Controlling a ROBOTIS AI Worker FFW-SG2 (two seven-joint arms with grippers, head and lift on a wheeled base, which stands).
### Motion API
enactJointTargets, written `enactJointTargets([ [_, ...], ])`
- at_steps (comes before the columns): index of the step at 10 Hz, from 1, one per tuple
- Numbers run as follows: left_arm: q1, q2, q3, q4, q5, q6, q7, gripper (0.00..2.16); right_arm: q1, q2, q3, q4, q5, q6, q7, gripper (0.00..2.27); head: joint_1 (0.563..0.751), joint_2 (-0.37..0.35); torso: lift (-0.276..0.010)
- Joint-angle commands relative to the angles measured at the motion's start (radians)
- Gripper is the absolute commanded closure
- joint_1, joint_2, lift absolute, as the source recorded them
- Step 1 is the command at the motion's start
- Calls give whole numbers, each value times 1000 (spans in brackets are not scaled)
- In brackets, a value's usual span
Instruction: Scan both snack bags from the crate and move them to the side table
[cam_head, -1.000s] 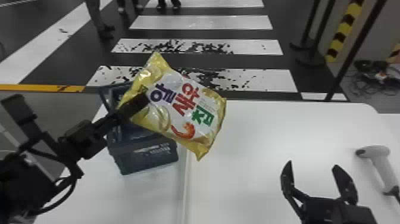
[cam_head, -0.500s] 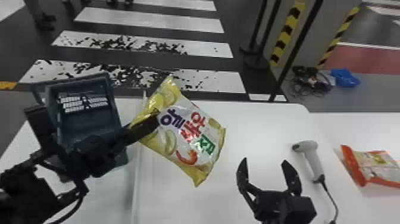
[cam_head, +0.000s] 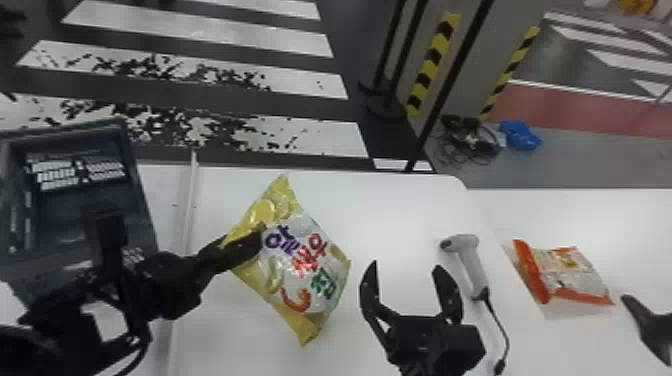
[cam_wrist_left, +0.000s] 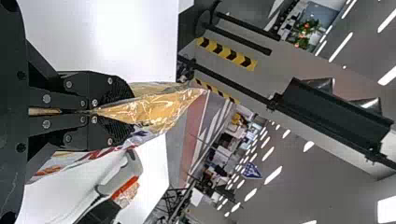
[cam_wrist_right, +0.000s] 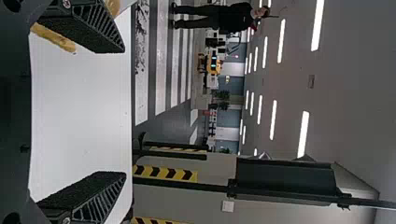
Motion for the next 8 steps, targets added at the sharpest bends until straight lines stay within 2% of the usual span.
enactJointTargets([
  [1,-61,-8,-70,109,-19,-53,-15,2138,0,0,-2,0,-1,-1,1,49,695,-291,-99],
  [3,-111,-37,-117,197,-40,-77,-66,2138,0,0,-5,0,-4,-1,0,49,695,-330,-99],
  [4,-136,-47,-145,225,-74,-86,-81,2051,0,0,-5,0,-4,-4,1,49,695,-348,-99],
  [5,-143,-50,-177,229,-107,-86,-55,1335,0,0,-5,0,-4,-4,1,49,695,-350,-99],
  [6,-143,-50,-199,229,-141,-86,-40,22,0,0,-5,0,-4,-1,1,49,695,-350,-99],
  [8,-143,-48,-226,220,-250,-99,-4,22,0,0,-3,0,-6,-1,1,49,695,-350,-99],
])
